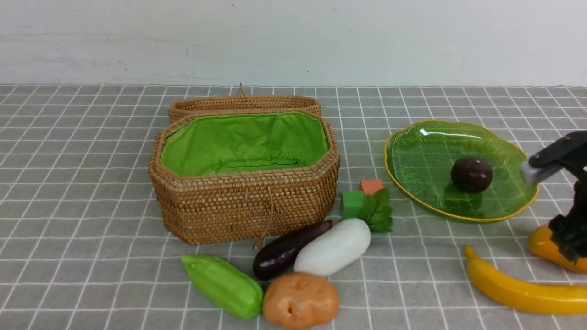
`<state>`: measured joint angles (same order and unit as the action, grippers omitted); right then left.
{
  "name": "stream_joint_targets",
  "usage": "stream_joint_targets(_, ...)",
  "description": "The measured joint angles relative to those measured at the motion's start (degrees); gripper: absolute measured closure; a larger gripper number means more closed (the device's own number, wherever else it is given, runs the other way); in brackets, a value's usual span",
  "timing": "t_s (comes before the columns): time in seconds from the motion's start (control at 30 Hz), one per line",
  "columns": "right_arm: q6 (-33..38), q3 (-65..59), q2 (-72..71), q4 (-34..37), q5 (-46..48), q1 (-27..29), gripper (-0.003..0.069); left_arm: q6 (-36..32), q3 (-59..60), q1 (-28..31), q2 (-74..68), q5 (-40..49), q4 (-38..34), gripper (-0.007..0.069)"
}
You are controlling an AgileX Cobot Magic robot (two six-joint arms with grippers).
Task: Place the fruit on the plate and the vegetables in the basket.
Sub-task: Use the right arm to grab a mango and put it into the right plate
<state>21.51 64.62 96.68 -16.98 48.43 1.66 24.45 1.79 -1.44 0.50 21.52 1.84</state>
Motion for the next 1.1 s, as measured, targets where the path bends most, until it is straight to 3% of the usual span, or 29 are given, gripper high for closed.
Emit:
stream_joint_targets(0.23, 5.2, 0.0, 2.7, -4.3, -6.9, 0.0, 0.0022, 0.0, 0.0, 0.0, 0.0, 0.0, 0.0, 0.0386)
stream_joint_targets(0.47, 5.4, 0.3, 7.8, -5.7, -6.9, 0.0, 0.0103, 0.0, 0.0, 0.0, 0.0, 0.0, 0.0, 0.0386)
stream_joint_targets(0.8, 4.6, 1.0, 7.0, -6.3, -5.7, 0.0, 0.0104, 0.0, 0.0, 0.0, 0.0, 0.0, 0.0, 0.0386)
stream_joint_targets(0.97, 0.8, 8.8, 4.3, -0.6, -4.2, 0.0, 0.0104, 0.0, 0.0, 0.0, 0.0, 0.0, 0.0, 0.0386)
stream_joint_targets(1.1, -1.6, 18.3, 6.4, 12.1, -6.5, 0.0, 0.0104, 0.0, 0.0, 0.0, 0.0, 0.0, 0.0, 0.0386)
